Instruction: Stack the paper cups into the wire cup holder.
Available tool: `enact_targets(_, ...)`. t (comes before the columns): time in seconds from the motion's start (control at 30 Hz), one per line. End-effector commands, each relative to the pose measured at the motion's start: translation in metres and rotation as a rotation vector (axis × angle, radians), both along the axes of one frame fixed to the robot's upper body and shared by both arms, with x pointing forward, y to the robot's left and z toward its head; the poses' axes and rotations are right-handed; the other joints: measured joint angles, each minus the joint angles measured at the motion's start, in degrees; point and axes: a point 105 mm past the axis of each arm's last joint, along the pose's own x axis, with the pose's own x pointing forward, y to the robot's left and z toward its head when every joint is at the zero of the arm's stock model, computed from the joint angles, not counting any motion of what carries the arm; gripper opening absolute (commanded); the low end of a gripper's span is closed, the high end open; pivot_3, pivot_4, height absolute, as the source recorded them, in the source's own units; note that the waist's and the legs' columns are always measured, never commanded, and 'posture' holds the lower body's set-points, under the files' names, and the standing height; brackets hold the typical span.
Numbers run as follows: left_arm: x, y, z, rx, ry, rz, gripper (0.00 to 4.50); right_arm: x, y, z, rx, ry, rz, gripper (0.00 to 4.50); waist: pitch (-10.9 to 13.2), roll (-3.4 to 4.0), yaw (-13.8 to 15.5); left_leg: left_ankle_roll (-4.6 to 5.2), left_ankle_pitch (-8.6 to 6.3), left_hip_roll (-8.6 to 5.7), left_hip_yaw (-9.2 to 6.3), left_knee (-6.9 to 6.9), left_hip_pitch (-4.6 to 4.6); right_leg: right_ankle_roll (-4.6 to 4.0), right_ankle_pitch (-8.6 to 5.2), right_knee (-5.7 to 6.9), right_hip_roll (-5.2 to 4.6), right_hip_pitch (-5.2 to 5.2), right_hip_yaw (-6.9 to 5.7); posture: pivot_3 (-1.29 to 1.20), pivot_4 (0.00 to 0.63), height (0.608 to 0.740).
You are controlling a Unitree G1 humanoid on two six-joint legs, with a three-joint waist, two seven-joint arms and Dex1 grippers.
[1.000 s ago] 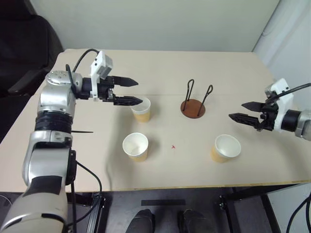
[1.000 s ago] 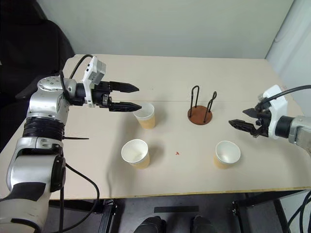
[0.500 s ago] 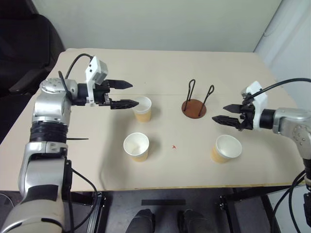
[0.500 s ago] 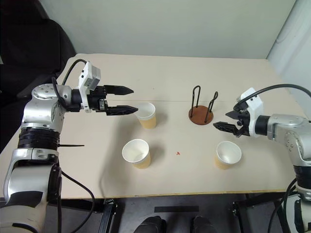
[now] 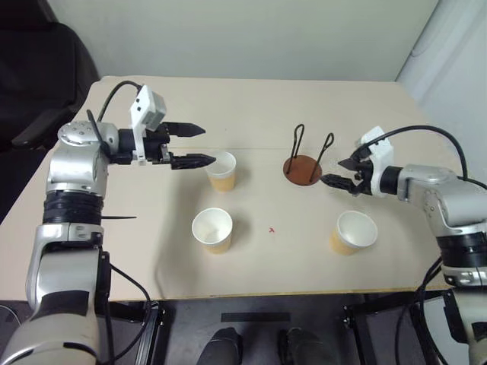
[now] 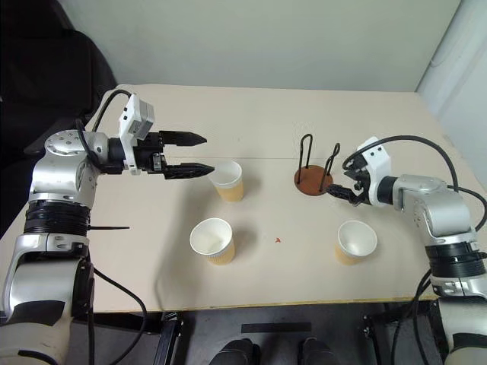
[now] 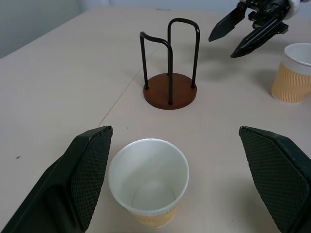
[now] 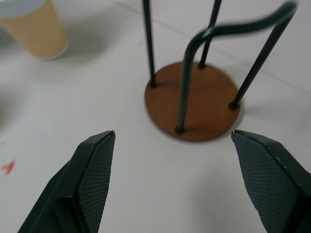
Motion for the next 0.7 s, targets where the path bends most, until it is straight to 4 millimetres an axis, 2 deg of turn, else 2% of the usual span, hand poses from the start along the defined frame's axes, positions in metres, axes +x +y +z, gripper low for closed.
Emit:
enact_targets(0.03,-0.003,0.0,0.016,-0.012,-0.056,-0.003,4.47,0.005,0.005,0.012,-0.007,-0.054,0.001,3.89,0.0,0.0,0.05,0.0,0.0,0.0,0.0,0.0,-0.02,0.0,0.0,-0.01,0.0,0.0,0.0,0.0,0.15,0.74)
enact_targets(0.27,-0.003,0.0,0.015,-0.009,-0.054,0.001,4.47,0.018,0.017,0.017,0.012,-0.081,-0.013,3.89,0.0,0.0,-0.14,-0.01,0.0,0.0,0.01,-0.02,-0.05,0.0,0.0,0.0,0.0,-0.07,0.0,0.0,0.15,0.74)
enact_targets(0.4,-0.003,0.0,0.013,-0.006,-0.045,0.0,4.47,0.021,0.023,0.012,-0.017,-0.082,0.0,3.89,0.0,0.0,-0.04,-0.01,0.0,0.0,-0.01,-0.03,-0.07,-0.01,0.0,-0.02,-0.01,-0.08,-0.01,0.0,0.15,0.74)
enact_targets(0.63,-0.003,0.003,0.012,-0.003,-0.044,0.012,4.47,0.028,0.024,0.014,-0.019,-0.097,-0.015,3.89,0.0,0.0,-0.12,-0.01,0.0,0.0,-0.01,-0.03,-0.2,-0.01,0.0,-0.02,-0.01,-0.21,-0.02,0.0,0.15,0.74)
enact_targets(0.7,-0.003,0.004,0.011,-0.003,-0.042,0.016,4.5,0.032,0.022,0.014,-0.019,-0.103,-0.036,3.51,0.0,0.0,-0.16,-0.03,0.01,0.0,-0.01,-0.03,-0.23,-0.01,0.0,0.0,-0.01,-0.25,-0.02,0.0,0.15,0.74)
